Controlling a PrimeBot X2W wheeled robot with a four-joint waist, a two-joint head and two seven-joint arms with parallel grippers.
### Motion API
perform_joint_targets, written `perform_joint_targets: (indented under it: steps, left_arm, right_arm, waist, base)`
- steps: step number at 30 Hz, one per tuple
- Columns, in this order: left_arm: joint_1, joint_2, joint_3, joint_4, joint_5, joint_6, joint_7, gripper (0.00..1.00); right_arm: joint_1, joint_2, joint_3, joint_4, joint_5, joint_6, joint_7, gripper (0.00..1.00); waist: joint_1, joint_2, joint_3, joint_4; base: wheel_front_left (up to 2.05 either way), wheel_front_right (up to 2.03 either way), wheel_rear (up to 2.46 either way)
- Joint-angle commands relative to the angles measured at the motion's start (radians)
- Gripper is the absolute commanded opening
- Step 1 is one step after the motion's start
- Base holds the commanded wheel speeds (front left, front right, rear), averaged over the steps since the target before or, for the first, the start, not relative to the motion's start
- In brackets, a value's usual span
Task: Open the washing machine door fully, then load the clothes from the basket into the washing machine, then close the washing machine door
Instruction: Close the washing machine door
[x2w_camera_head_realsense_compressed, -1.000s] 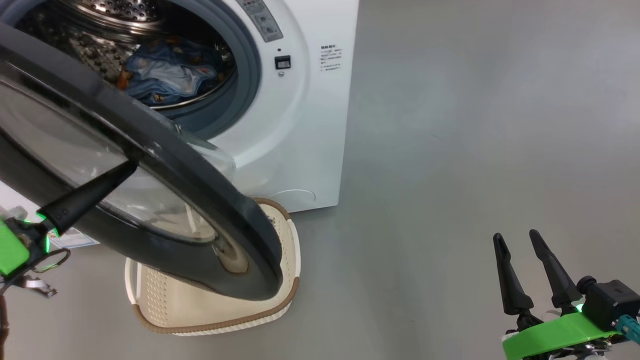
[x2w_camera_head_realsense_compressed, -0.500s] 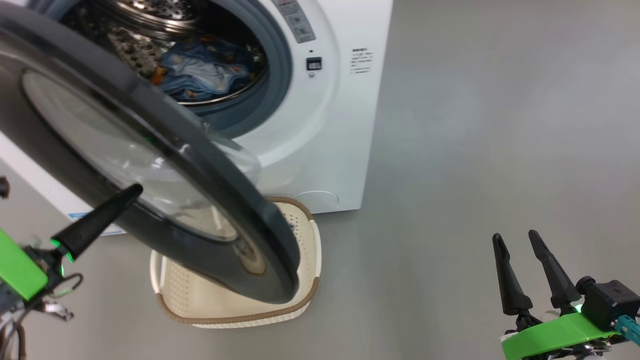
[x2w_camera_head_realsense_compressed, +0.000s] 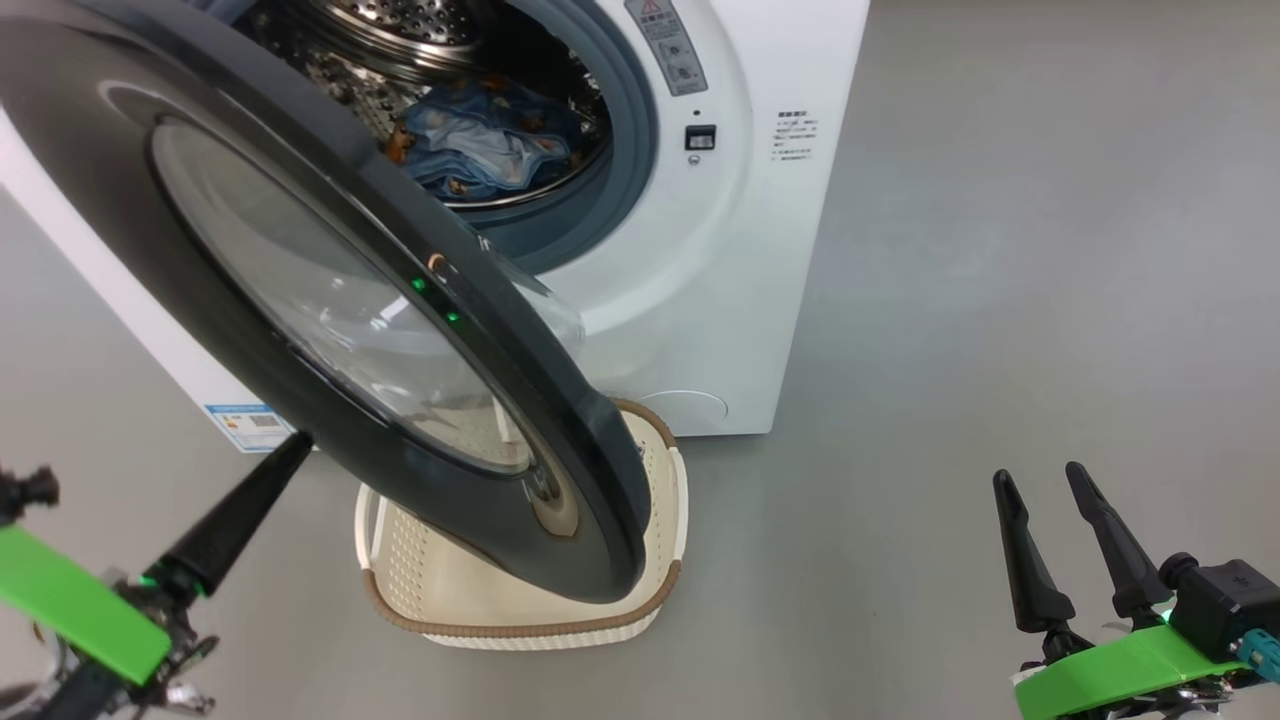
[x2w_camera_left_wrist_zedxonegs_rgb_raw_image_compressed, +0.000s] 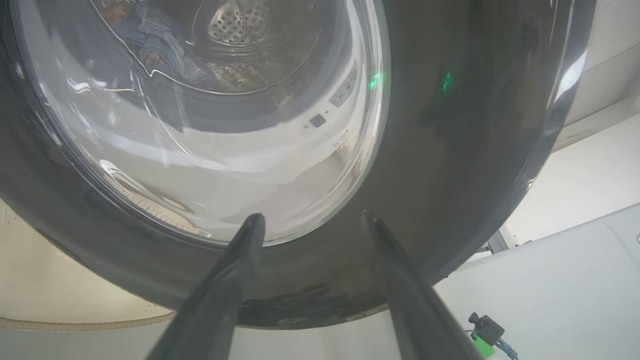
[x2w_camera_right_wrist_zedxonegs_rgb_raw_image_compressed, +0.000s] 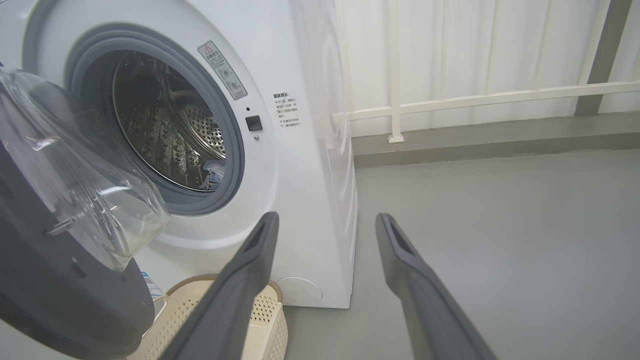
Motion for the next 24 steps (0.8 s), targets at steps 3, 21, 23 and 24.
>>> perform_joint_targets:
  steps: [3, 21, 23, 24]
  left_arm:
    - [0.015, 0.048, 0.022, -0.030, 0.009, -0.001, -0.060, 1.00]
    - [0.162, 0.157, -0.255, 0.026, 0.137, -0.001, -0.606, 1.00]
    - [0.166, 0.183, -0.317, 0.065, 0.183, -0.001, -0.689, 1.00]
    - [0.164, 0.200, -0.385, 0.114, 0.219, -0.001, -0.769, 1.00]
  right_arm:
    - [-0.030, -0.020, 0.020, -0.022, -0.004, 0.005, -0.008, 1.00]
    - [-0.002, -0.037, 0.015, -0.020, 0.001, 0.005, -0.008, 1.00]
    - [0.003, -0.037, 0.016, -0.018, 0.003, 0.005, -0.008, 1.00]
    - [0.006, -0.036, 0.019, -0.016, 0.004, 0.005, -0.008, 1.00]
  waist:
    - [0.0000, 0.0000, -0.005, 0.006]
    - [0.0000, 0.0000, -0.042, 0.027]
    - [0.0000, 0.0000, -0.051, 0.028]
    - [0.0000, 0.0000, -0.058, 0.028]
  base:
    - [0.00, 0.00, 0.00]
    - [0.00, 0.00, 0.00]
    - [0.00, 0.00, 0.00]
    - [0.00, 0.00, 0.00]
